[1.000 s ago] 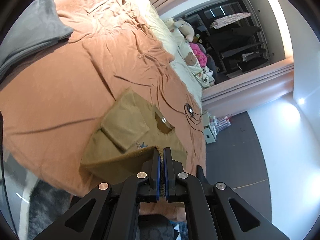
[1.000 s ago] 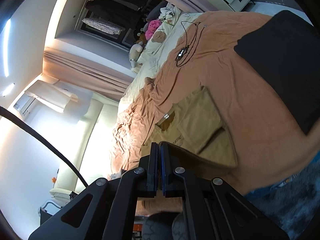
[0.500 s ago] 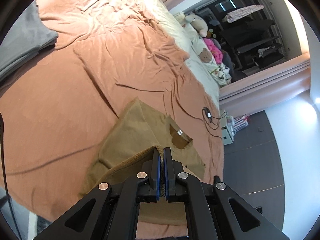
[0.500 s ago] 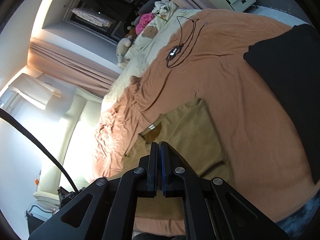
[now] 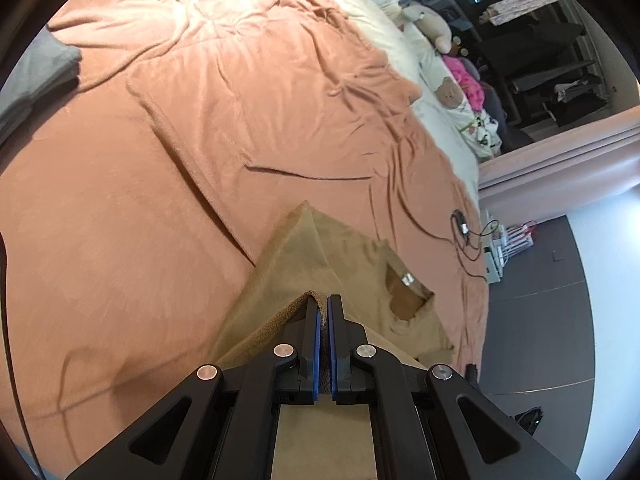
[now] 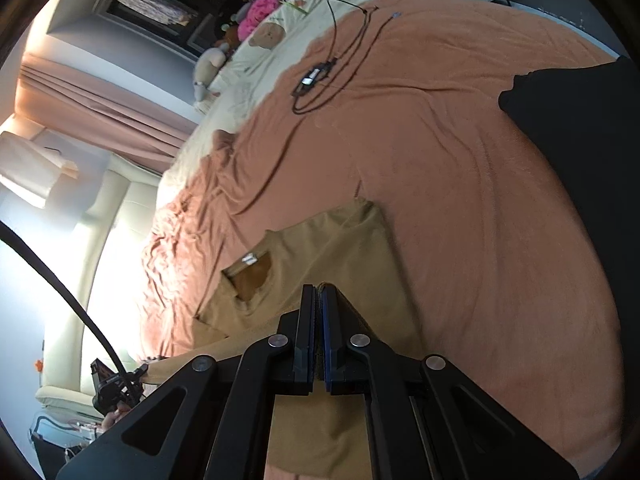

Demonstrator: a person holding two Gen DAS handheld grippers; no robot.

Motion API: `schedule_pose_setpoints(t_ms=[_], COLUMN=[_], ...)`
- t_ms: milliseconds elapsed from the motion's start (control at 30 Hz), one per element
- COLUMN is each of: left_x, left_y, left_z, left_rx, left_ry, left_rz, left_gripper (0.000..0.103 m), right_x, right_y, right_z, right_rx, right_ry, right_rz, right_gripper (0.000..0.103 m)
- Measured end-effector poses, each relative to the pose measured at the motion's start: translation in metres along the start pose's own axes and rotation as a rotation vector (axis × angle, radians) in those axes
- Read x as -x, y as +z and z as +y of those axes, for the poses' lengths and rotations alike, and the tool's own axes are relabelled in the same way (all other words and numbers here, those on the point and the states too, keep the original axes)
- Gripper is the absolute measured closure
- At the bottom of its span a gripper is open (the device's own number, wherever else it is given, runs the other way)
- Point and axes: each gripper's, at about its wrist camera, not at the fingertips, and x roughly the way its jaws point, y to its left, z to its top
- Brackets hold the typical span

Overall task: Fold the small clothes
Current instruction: 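Lift the hem with both grippers and fold it over toward the collar, then open both grippers to release the hem onto the shirt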

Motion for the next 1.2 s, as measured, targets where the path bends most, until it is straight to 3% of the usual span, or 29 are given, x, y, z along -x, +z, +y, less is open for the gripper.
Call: schedule_pose_setpoints(t_ms=[500,733,767,800,833,900,967,1200], left_x=[-0.088,-0.111,-0.111,-0.11,-0.109,-0.104,-0.097,-0.087], left_y=[0.031,0.035,0.034,0.033,0.033,0.031,0.029,0.01], left_z=[0.027,0.034,0.032,0.03,0.029,0.027,0.023,0.0], left_rx=[0.011,-0.017,-0.033,-0.047,-0.055,-0.07,-0.113,-0.328], left_ry=[0.102,0.136,0.143,0.14,0.128,0.133,0.178,0.252], left_rz=[0.069,0.093,0.095,0.098,0.102,0.094,0.064,0.11], left_gripper=[0.1,0.1,0.097,0.087,0.08,0.04,0.03,0.029], right_x=[-0.057,-0.08,-0.078,-0.075,-0.069,-0.06,-0.049,-0.034], right_y=[0.025,0.035,0.036,0.037,0.037,0.036,0.035,0.011], right_z=[-0.009,-0.012,-0.013,-0.012,-0.007,-0.002,0.003,0.022], right_rx=[-0.012,-0.024,-0.026,-0.015,0.007,0.025,0.057,0.24], right_ry=[-0.099,-0.152,-0.156,-0.17,-0.187,-0.185,-0.183,-0.256], right_rz=[0.073,0.105,0.103,0.091,0.07,0.033,0.015,0.057], right_gripper=[0.103,0.101,0.098,0.083,0.053,0.024,0.024,0.024])
